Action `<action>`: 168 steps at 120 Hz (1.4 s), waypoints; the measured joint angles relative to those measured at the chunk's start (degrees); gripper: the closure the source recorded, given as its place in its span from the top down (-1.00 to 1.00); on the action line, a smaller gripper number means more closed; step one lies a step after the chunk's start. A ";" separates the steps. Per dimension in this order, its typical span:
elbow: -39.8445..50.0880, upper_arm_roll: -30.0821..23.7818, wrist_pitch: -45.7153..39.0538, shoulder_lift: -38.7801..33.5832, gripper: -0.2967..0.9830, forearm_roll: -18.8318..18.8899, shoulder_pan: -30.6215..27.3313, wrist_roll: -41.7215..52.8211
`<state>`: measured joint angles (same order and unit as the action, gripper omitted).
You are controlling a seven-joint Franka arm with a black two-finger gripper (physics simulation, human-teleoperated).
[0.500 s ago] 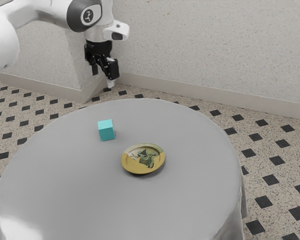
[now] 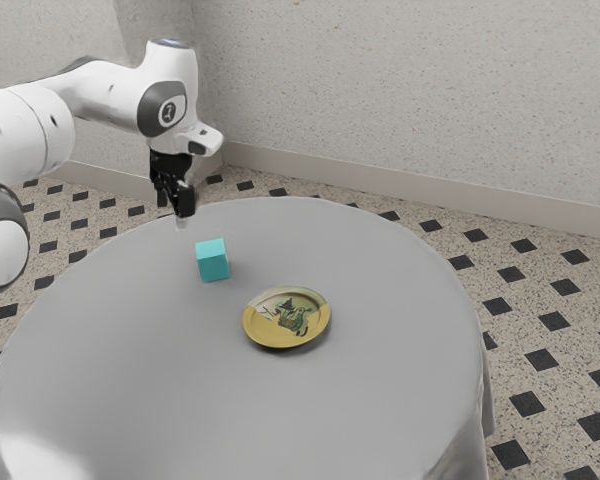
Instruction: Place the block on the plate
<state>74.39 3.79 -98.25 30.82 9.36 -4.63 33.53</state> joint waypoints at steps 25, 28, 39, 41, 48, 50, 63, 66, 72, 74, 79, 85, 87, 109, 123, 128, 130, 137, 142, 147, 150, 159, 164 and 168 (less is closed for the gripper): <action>0.75 0.01 -6.32 5.64 0.54 -7.38 -3.18 4.44; 0.73 0.00 -7.19 5.92 0.54 -8.24 -3.22 5.04; 0.70 0.05 -9.82 6.21 0.54 -11.94 -3.26 7.85; 0.70 0.07 -10.18 6.16 0.54 -12.55 -3.27 8.40; 0.69 0.12 -11.20 6.18 0.54 -14.29 -3.27 10.43; 0.69 0.13 -11.44 6.33 0.54 -14.65 -3.25 11.03; 0.35 0.16 -12.67 7.80 0.54 -15.97 -3.20 15.45; 0.32 0.16 -12.90 7.94 0.54 -16.09 -3.16 16.53; 0.23 0.19 -13.29 8.21 0.54 -16.14 -2.98 18.60; 0.12 0.21 -13.42 8.43 0.54 -16.16 -2.94 19.25; -0.05 0.49 -13.68 8.89 0.54 -16.32 -2.84 20.80; -0.25 0.67 -13.94 9.55 0.54 -16.69 -2.73 22.51; -0.34 0.70 -14.02 9.80 0.54 -16.82 -2.69 23.05; -1.40 0.93 -15.01 11.33 0.53 -17.57 -2.50 27.45; -2.99 1.03 -15.97 12.80 0.53 -17.71 -2.53 29.52; -3.47 1.21 -16.27 13.14 0.53 -17.74 -2.55 30.17; -3.58 1.26 -16.37 13.35 0.54 -17.74 -2.56 30.42; -3.79 1.35 -16.67 13.91 0.54 -17.76 -2.58 31.23; -3.92 1.62 -16.89 14.32 0.53 -17.77 -2.58 31.77; -4.36 1.89 -17.08 14.81 0.53 -17.78 -2.58 32.27; -4.63 2.00 -17.18 15.05 0.54 -17.76 -2.58 32.55; -5.60 2.14 -17.41 15.75 0.53 -17.74 -2.58 33.33; -6.22 2.17 -17.50 16.19 0.54 -17.75 -2.57 33.73; -6.61 2.18 -17.57 16.52 0.54 -17.76 -2.57 34.02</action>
<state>67.79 5.96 -115.82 47.35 -8.40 -7.21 67.55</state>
